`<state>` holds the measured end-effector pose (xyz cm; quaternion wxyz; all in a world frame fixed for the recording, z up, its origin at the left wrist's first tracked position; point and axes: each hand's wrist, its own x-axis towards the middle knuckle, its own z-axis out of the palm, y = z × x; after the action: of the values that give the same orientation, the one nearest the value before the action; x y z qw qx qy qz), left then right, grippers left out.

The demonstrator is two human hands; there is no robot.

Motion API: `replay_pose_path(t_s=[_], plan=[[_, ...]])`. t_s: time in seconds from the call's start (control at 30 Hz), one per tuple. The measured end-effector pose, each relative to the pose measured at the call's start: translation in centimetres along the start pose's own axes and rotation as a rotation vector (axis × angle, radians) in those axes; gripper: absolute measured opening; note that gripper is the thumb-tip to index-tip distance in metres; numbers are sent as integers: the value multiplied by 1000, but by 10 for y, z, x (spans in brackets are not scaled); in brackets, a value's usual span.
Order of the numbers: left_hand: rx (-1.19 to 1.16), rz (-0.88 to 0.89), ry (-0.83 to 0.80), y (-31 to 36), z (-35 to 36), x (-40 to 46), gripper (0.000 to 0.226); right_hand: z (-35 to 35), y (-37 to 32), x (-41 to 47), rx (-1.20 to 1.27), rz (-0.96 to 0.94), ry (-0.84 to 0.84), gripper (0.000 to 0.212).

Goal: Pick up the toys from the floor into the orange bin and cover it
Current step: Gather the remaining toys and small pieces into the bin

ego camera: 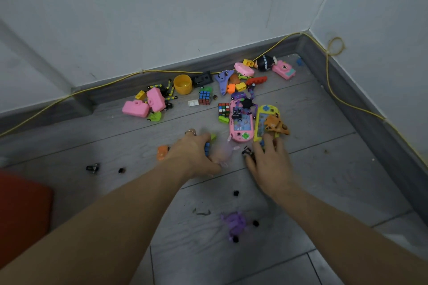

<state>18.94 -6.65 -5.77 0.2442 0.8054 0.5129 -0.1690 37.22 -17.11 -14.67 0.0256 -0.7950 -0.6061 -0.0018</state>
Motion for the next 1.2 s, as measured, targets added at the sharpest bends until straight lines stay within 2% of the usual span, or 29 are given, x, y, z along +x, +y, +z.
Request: replay_pose_path(t_s=[0.1, 0.27, 0.47, 0.6, 0.7, 0.8, 0.87, 0.93, 1.0, 1.1, 1.2], plan=[[-25, 20, -18, -7, 8, -19, 58, -4, -14, -23, -14, -52, -15, 34], [-172, 23, -134, -17, 34, -53, 51, -12, -27, -55, -100, -122, -46, 46], [-338, -27, -148, -27, 50, -74, 55, -15, -28, -82, -117, -186, -82, 41], [-338, -19, -208, -24, 55, -84, 51, -17, -25, -85, -22, -213, -92, 32], [-360, -16, -253, -19, 55, -85, 50, -29, -19, -71, 89, -151, 12, 25], [-461, -37, -297, -15, 50, -83, 53, -43, -14, -46, 161, -65, 112, 33], [-508, -30, -380, -13, 49, -83, 54, -48, -10, -32, 176, 8, 46, 46], [-551, -11, -493, -11, 52, -85, 52, -45, -7, -24, 176, 101, -118, 57], [-595, -4, -588, -9, 56, -88, 50, -40, -6, -23, 196, 156, -250, 56], [-642, -9, -677, -2, 63, -91, 46, -34, -7, -30, 249, 180, -228, 43], [-634, 18, -659, 6, 71, -92, 47, -31, -4, -41, 313, 255, -206, 34]])
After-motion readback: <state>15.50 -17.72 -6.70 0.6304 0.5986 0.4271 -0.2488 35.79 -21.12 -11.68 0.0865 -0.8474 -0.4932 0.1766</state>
